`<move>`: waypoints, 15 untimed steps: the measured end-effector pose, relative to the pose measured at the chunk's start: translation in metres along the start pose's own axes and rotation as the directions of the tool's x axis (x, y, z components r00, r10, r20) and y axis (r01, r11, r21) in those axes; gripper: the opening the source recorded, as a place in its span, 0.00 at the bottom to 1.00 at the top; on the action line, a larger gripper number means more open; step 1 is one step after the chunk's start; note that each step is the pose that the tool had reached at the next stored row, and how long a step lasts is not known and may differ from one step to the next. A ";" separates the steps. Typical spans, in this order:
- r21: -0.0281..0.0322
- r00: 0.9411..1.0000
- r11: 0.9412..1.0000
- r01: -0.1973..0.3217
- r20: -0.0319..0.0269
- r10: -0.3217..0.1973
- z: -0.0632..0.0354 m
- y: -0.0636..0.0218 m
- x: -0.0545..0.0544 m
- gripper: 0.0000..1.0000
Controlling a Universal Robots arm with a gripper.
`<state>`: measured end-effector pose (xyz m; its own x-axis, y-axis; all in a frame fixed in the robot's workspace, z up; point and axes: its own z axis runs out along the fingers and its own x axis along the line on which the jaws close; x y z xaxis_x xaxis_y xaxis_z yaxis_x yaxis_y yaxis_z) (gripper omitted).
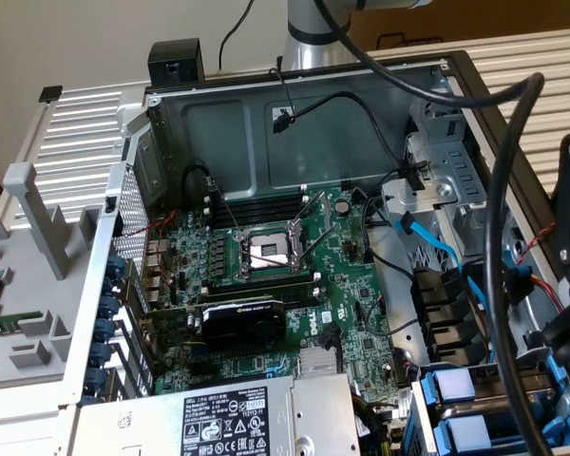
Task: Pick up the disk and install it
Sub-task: 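Insert the first disk wire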
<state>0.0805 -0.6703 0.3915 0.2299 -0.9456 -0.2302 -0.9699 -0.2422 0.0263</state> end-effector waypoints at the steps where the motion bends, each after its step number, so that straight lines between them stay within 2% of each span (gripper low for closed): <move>1: 0.001 1.000 1.000 -0.004 -0.002 0.004 0.0000 0.0000 0.000 0.16; 7: 0.004 1.000 1.000 -0.026 -0.008 0.026 0.0003 -0.0003 -0.001 0.16; 9: 0.004 0.999 0.999 -0.032 -0.013 0.032 0.0004 -0.0005 -0.002 0.16; 15: 0.001 0.999 0.999 -0.039 -0.034 0.039 0.0017 -0.0020 -0.007 0.16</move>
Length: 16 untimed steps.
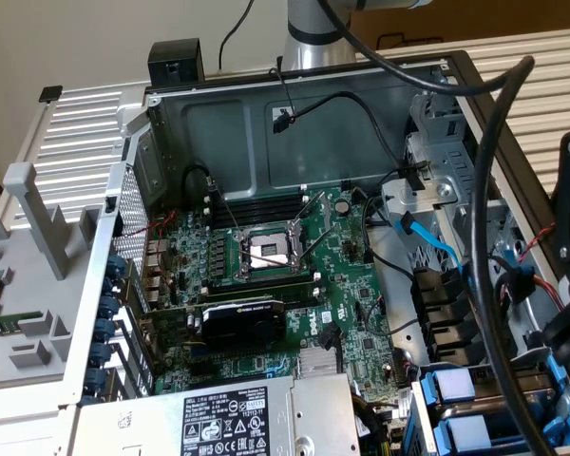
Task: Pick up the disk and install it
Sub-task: 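Insert the first disk wire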
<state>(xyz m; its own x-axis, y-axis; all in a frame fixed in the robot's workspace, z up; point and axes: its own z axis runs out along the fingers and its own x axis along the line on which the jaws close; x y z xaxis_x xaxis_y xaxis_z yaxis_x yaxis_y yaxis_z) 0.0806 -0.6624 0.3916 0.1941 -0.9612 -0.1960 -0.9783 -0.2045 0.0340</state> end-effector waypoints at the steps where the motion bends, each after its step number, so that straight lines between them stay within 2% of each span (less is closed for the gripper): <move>1: -0.001 1.000 1.000 0.000 -0.003 0.000 0.0003 -0.0004 -0.002 0.16; 4: -0.003 1.000 1.000 -0.002 -0.014 0.001 0.0014 -0.0021 -0.007 0.16; 9: -0.010 0.999 1.000 -0.005 -0.054 0.004 0.0029 -0.0052 -0.014 0.16; 11: -0.013 0.998 1.000 -0.006 -0.066 0.005 0.0036 -0.0066 -0.018 0.16; 13: -0.013 0.997 1.000 -0.008 -0.071 0.007 0.0044 -0.0075 -0.020 0.16; 16: -0.012 0.997 1.000 -0.020 -0.072 0.019 0.0063 -0.0081 -0.020 0.16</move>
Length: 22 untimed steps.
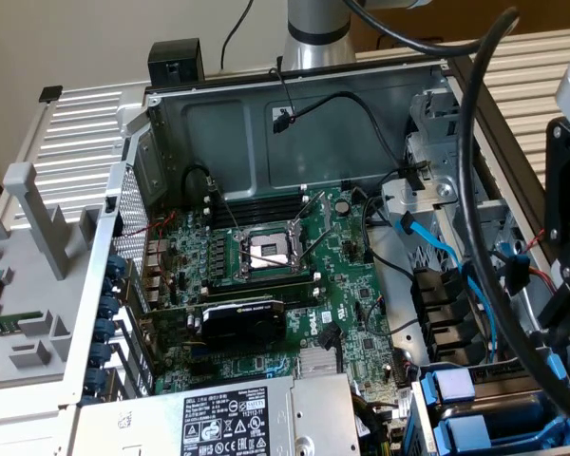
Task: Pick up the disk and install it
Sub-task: 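Insert the first disk wire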
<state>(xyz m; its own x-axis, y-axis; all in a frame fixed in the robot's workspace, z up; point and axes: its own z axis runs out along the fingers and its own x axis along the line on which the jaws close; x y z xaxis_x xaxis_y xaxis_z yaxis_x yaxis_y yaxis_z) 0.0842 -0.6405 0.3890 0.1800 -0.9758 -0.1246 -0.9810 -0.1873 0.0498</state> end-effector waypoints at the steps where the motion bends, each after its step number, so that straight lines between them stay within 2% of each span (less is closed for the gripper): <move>1: -0.001 1.000 1.000 -0.007 0.000 0.007 0.0010 -0.0001 0.000 0.16; 5: -0.005 0.999 0.999 -0.035 0.003 0.035 0.0054 -0.0004 0.000 0.16; 11: -0.002 0.997 0.997 -0.072 0.005 0.072 0.0073 -0.0008 -0.001 0.16; 17: -0.002 0.997 0.997 -0.074 0.005 0.074 0.0073 -0.0008 -0.001 0.16; 20: -0.002 0.997 0.997 -0.075 0.001 0.075 0.0062 -0.0008 -0.002 0.16; 22: -0.003 0.997 0.997 -0.076 -0.008 0.076 0.0038 -0.0009 -0.003 0.16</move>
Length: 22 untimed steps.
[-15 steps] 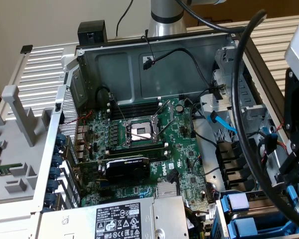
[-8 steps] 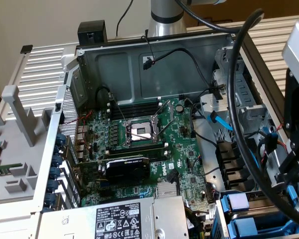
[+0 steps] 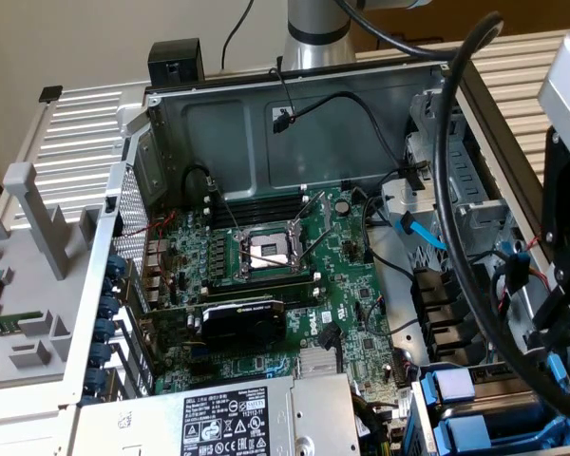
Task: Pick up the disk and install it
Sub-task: 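Insert the first disk wire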
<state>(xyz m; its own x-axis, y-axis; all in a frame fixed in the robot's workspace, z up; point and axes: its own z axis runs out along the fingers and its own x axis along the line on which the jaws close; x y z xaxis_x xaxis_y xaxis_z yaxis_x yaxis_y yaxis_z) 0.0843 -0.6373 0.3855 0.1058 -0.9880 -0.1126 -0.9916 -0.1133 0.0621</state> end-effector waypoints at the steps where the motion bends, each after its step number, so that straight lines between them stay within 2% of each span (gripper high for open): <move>1: -0.001 1.000 1.000 -0.001 -0.006 0.001 -0.0013 0.0001 0.000 0.16; 2: -0.001 1.000 1.000 -0.001 -0.013 0.001 -0.0024 0.0001 -0.001 0.16; 6: -0.005 0.999 1.000 -0.004 -0.051 0.004 -0.0073 0.0002 -0.004 0.16; 7: -0.006 0.998 1.000 -0.005 -0.057 0.004 -0.0093 0.0002 -0.005 0.16; 10: -0.007 0.997 1.000 -0.006 -0.072 0.005 -0.0166 0.0004 -0.008 0.16; 12: -0.008 0.997 1.000 -0.007 -0.080 0.006 -0.0204 0.0003 -0.011 0.16; 14: -0.009 0.996 1.000 -0.007 -0.088 0.007 -0.0205 0.0000 -0.016 0.16; 17: -0.011 0.994 1.000 -0.009 -0.105 0.008 -0.0198 -0.0009 -0.023 0.16; 22: -0.015 0.992 1.000 -0.011 -0.126 0.009 -0.0188 -0.0019 -0.032 0.16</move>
<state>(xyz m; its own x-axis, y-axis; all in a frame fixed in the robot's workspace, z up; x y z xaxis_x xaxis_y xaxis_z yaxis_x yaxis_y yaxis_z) 0.0843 -0.6079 0.4076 0.1056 -0.9943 0.0141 -0.9915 -0.1042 0.0781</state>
